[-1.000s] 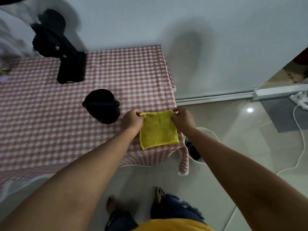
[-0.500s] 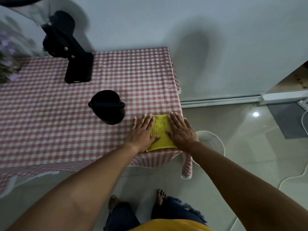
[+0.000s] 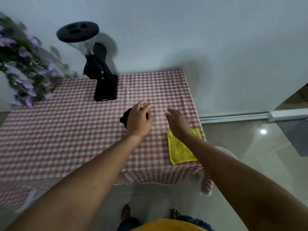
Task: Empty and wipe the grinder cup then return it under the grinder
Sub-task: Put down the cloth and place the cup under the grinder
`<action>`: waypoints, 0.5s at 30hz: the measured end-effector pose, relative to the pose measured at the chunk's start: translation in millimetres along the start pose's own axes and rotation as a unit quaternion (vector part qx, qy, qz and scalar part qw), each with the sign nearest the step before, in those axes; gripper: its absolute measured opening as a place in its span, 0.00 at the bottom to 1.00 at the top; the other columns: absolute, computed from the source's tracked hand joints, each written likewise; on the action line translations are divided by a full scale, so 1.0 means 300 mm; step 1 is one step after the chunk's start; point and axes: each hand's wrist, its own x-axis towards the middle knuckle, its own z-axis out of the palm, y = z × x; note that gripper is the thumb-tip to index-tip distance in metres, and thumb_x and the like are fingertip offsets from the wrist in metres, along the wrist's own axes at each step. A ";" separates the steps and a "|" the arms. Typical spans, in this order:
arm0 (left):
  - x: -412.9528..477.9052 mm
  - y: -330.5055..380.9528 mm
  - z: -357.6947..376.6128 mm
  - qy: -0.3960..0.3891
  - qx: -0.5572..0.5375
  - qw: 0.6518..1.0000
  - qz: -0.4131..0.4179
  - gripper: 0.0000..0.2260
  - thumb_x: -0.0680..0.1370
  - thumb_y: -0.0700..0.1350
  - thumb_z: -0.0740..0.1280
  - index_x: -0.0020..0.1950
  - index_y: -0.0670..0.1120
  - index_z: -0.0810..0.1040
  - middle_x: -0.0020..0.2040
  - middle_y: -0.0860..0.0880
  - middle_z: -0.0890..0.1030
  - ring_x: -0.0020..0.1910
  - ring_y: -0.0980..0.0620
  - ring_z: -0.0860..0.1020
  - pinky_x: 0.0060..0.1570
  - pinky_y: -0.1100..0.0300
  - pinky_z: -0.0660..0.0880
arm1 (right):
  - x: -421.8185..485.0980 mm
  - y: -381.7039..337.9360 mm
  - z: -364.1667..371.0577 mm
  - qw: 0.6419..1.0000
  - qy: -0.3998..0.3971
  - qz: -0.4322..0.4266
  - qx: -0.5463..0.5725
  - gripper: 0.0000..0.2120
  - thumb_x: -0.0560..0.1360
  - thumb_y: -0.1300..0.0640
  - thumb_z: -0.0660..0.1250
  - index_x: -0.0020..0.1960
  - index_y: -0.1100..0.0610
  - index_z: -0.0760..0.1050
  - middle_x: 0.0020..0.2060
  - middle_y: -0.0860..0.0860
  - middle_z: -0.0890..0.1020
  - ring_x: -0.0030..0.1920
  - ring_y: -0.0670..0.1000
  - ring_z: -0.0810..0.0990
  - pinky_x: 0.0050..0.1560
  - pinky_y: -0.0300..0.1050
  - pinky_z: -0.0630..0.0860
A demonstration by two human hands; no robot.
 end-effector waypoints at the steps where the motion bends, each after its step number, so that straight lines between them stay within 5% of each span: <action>1: 0.016 -0.043 -0.032 0.002 0.002 0.999 -0.039 0.16 0.81 0.45 0.65 0.70 0.49 0.77 0.73 0.48 0.72 0.74 0.47 0.68 0.72 0.52 0.65 | 0.010 -0.041 0.023 1.000 -0.003 0.010 0.017 0.22 0.83 0.47 0.54 0.72 0.55 0.69 0.69 0.57 0.74 0.68 0.58 0.73 0.64 0.52 0.70; 6: 0.073 -0.249 -0.153 -0.045 -0.127 0.954 -0.266 0.19 0.81 0.49 0.64 0.73 0.51 0.73 0.71 0.48 0.75 0.64 0.48 0.77 0.57 0.56 0.75 | 0.047 -0.185 0.130 0.992 -0.024 0.067 0.100 0.21 0.83 0.48 0.55 0.73 0.56 0.68 0.68 0.56 0.76 0.68 0.57 0.73 0.63 0.47 0.68; 8: 0.071 -0.304 -0.170 -0.084 -0.214 0.914 -0.333 0.20 0.82 0.50 0.64 0.74 0.48 0.73 0.69 0.47 0.77 0.63 0.47 0.78 0.60 0.55 0.75 | 0.052 -0.213 0.164 0.989 -0.034 0.094 0.112 0.22 0.83 0.48 0.54 0.73 0.56 0.67 0.69 0.56 0.75 0.69 0.57 0.72 0.66 0.48 0.67; 10: 0.060 -0.344 -0.171 -0.123 -0.274 0.881 -0.366 0.20 0.81 0.51 0.67 0.72 0.47 0.74 0.68 0.48 0.79 0.62 0.45 0.79 0.62 0.49 0.77 | 0.050 -0.228 0.185 0.986 -0.037 0.115 0.114 0.22 0.82 0.46 0.54 0.73 0.55 0.68 0.68 0.55 0.76 0.69 0.57 0.72 0.67 0.51 0.68; 15: 0.049 -0.384 -0.169 -0.138 -0.352 0.846 -0.377 0.16 0.79 0.45 0.70 0.67 0.44 0.79 0.56 0.45 0.85 0.51 0.44 0.85 0.45 0.53 0.83 | 0.049 -0.245 0.215 0.986 -0.015 0.123 0.114 0.19 0.82 0.49 0.56 0.67 0.54 0.74 0.61 0.53 0.80 0.63 0.55 0.77 0.60 0.50 0.73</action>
